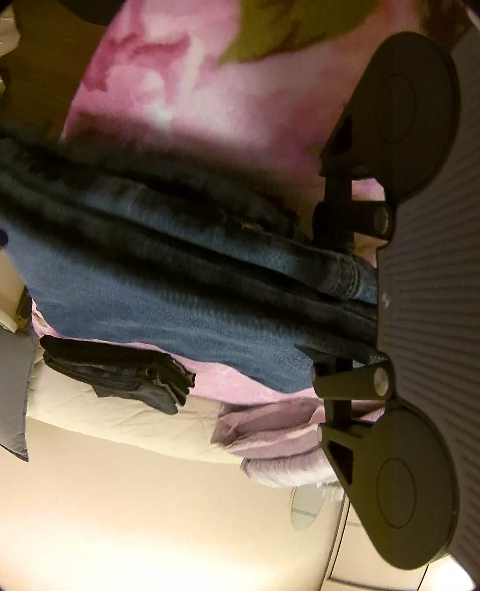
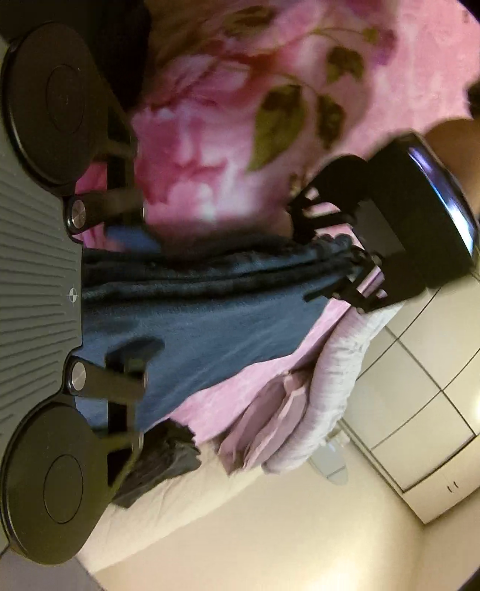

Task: Fold clothes
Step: 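Grasp the jeans edge with the right gripper while the left gripper keeps holding them, then lower the jeans onto the dark clothes stack and open both grippers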

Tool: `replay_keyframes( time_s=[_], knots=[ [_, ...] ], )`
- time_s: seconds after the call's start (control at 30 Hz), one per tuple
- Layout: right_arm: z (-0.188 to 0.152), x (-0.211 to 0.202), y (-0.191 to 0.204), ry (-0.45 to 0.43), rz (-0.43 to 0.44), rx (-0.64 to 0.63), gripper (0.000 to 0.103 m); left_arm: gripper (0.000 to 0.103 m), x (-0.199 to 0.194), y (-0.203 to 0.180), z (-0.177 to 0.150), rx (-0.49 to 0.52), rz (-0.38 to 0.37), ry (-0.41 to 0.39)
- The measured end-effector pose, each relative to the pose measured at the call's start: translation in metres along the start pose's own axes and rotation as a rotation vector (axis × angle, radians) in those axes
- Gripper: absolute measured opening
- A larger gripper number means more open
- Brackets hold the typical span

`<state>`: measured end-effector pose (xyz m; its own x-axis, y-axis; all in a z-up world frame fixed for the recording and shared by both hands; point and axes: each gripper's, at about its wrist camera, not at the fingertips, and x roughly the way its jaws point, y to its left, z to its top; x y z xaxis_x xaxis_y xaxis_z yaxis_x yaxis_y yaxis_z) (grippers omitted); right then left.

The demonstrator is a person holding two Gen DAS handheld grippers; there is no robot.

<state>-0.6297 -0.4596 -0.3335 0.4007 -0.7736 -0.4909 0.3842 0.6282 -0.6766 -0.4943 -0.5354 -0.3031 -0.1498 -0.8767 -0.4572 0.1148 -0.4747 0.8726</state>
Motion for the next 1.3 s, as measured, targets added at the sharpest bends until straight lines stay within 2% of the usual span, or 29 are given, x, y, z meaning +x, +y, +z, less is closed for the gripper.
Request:
replay_keyframes(
  time_s=[0.1, 0.17, 0.2, 0.23, 0.27, 0.33, 0.43, 0.53, 0.67, 0.73, 0.83, 0.97, 1.07, 1.1, 1.13, 1.2, 1.3],
  knots=[
    [-0.009, 0.019, 0.021, 0.038, -0.081, -0.136, 0.06, 0.037, -0.001, 0.012, 0.003, -0.03, -0.025, 0.004],
    [-0.019, 0.036, 0.02, 0.085, -0.15, -0.218, 0.06, 0.037, -0.004, 0.017, 0.001, -0.018, -0.025, 0.0],
    [-0.021, 0.04, 0.01, 0.094, -0.155, -0.212, 0.059, 0.037, -0.005, 0.02, 0.0, -0.014, -0.028, -0.005],
    [-0.022, 0.042, 0.0, 0.099, -0.13, -0.195, 0.047, 0.036, -0.007, 0.021, -0.002, -0.016, -0.027, -0.004],
    [-0.02, 0.043, -0.009, 0.103, -0.104, -0.189, 0.04, 0.036, -0.01, 0.022, -0.004, -0.022, -0.023, 0.001],
    [-0.01, 0.039, -0.025, 0.088, -0.092, -0.202, 0.037, 0.035, -0.016, 0.024, -0.007, -0.034, -0.014, 0.013],
    [0.015, 0.027, -0.051, 0.014, -0.106, -0.21, 0.036, 0.035, -0.033, 0.042, -0.024, -0.063, 0.022, 0.028],
    [0.058, 0.023, -0.075, -0.106, -0.124, -0.23, 0.036, 0.035, -0.061, 0.076, -0.054, -0.093, 0.078, 0.083],
    [0.132, 0.029, -0.081, -0.315, -0.123, -0.3, 0.036, 0.036, -0.119, 0.115, -0.113, -0.111, 0.19, 0.234],
    [0.17, 0.031, -0.078, -0.426, -0.112, -0.33, 0.036, 0.035, -0.149, 0.093, -0.128, -0.149, 0.181, 0.306],
    [0.213, 0.026, -0.051, -0.556, -0.047, -0.345, 0.036, 0.035, -0.192, 0.045, -0.145, -0.22, 0.135, 0.408],
    [0.226, 0.009, 0.012, -0.641, 0.108, -0.387, 0.036, 0.037, -0.249, -0.02, -0.167, -0.313, 0.073, 0.542],
    [0.209, 0.006, 0.07, -0.56, 0.305, -0.45, 0.036, 0.042, -0.292, -0.068, -0.184, -0.384, 0.025, 0.643],
    [0.203, 0.006, 0.087, -0.515, 0.35, -0.478, 0.037, 0.042, -0.3, -0.086, -0.189, -0.448, -0.027, 0.646],
    [0.195, 0.005, 0.103, -0.47, 0.376, -0.513, 0.038, 0.043, -0.305, -0.105, -0.188, -0.469, -0.02, 0.638],
    [0.178, -0.001, 0.123, -0.406, 0.378, -0.546, 0.038, 0.042, -0.317, -0.132, -0.183, -0.447, 0.08, 0.636],
    [0.161, -0.015, 0.115, -0.379, 0.364, -0.492, 0.042, 0.042, -0.335, -0.135, -0.182, -0.534, 0.129, 0.636]
  ],
)
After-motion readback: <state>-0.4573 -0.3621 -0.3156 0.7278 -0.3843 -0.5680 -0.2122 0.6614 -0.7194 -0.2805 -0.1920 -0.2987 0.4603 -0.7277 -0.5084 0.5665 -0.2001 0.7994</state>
